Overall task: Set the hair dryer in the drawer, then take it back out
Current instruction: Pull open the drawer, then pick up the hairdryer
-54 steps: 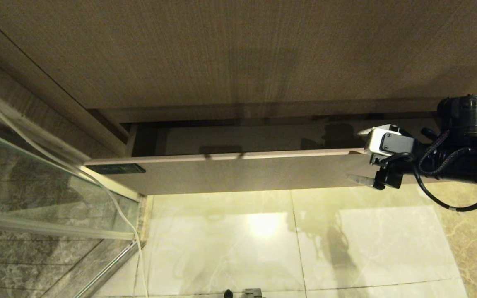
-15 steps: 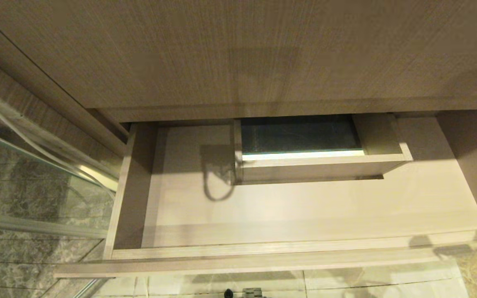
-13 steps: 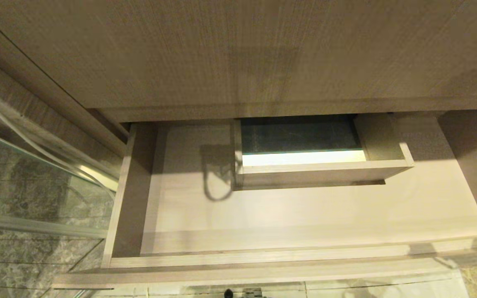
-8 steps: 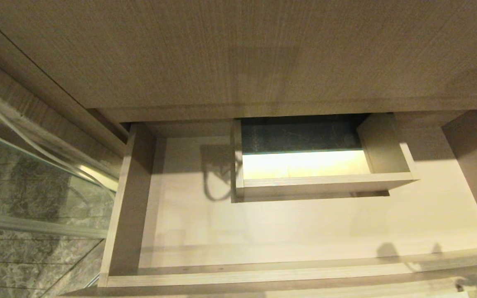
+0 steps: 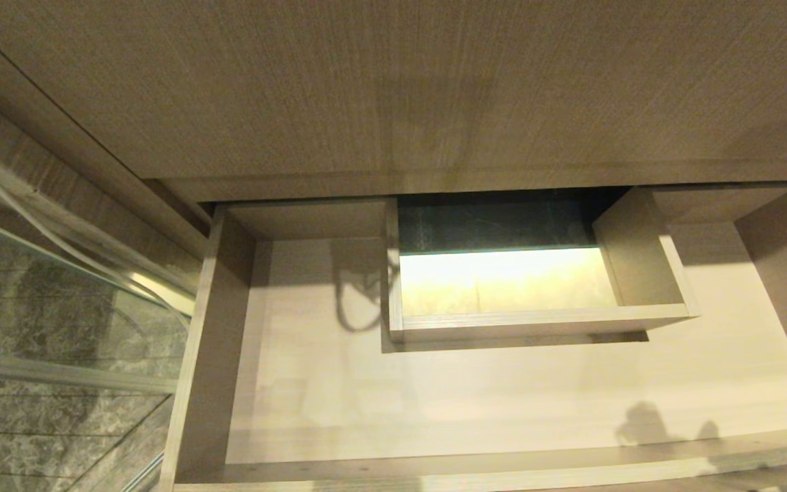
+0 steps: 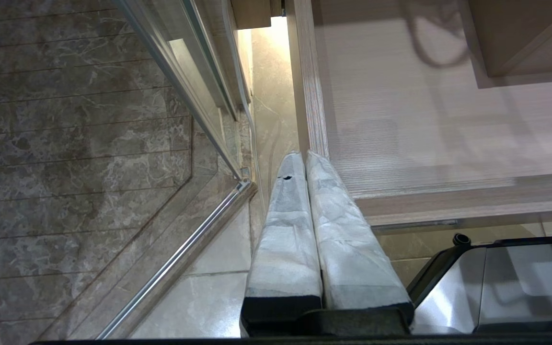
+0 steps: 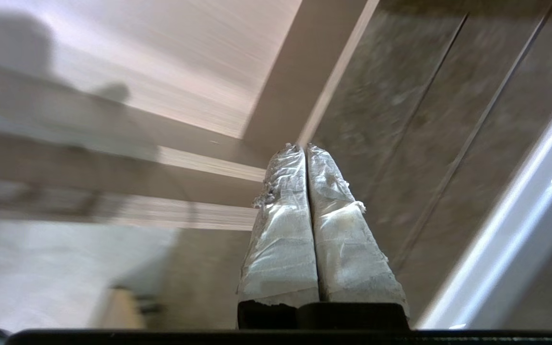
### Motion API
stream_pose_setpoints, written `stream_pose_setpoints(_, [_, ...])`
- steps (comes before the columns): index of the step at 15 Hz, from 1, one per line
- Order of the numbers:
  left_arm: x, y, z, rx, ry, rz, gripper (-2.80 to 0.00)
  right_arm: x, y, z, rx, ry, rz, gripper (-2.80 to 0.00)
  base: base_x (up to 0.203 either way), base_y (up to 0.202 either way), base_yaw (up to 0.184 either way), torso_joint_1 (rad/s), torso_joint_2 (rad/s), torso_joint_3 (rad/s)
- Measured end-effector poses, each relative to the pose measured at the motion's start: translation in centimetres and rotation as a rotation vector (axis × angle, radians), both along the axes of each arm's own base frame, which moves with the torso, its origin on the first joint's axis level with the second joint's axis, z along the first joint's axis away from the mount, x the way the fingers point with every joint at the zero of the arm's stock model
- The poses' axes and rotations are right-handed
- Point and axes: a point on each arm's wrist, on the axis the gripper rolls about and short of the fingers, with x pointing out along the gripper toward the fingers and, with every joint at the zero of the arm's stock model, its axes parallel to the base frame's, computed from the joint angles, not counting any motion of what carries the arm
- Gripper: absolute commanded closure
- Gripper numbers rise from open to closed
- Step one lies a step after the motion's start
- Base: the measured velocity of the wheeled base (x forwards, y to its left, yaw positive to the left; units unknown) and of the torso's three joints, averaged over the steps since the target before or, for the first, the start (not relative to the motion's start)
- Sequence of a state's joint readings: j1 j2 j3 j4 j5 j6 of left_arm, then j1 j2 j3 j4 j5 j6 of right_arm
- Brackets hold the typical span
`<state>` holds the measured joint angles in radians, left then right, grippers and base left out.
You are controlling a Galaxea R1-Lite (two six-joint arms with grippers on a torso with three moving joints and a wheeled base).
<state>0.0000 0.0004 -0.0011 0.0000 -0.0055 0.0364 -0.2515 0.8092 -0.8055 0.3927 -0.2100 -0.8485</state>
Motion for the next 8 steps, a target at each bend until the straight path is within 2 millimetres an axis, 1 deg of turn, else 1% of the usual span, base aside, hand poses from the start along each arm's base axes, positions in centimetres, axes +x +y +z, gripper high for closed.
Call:
stream_pose_setpoints(2, [0.0, 0.0, 0.0, 0.000, 0.000, 0.000, 0.00, -0.2, 0.1, -0.7, 0.107, -0.062, -0.049, 0.00, 0.000, 0.000, 0.000, 0.000, 0.00, 0.000])
stream_pose_setpoints(3, [0.0, 0.0, 0.0, 0.000, 0.000, 0.000, 0.00, -0.5, 0.1, -1.6, 0.161, -0.088, -0.071, 0.00, 0.000, 0.000, 0.000, 0.000, 0.00, 0.000])
stream_pose_setpoints(5, [0.0, 0.0, 0.0, 0.000, 0.000, 0.000, 0.00, -1.4, 0.4, -3.8, 0.256, -0.147, -0.109, 0.00, 0.000, 0.000, 0.000, 0.000, 0.00, 0.000])
stream_pose_setpoints(8, [0.0, 0.0, 0.0, 0.000, 0.000, 0.000, 0.00, -3.6, 1.0, -7.6, 0.399, -0.260, -0.144, 0.00, 0.000, 0.000, 0.000, 0.000, 0.00, 0.000])
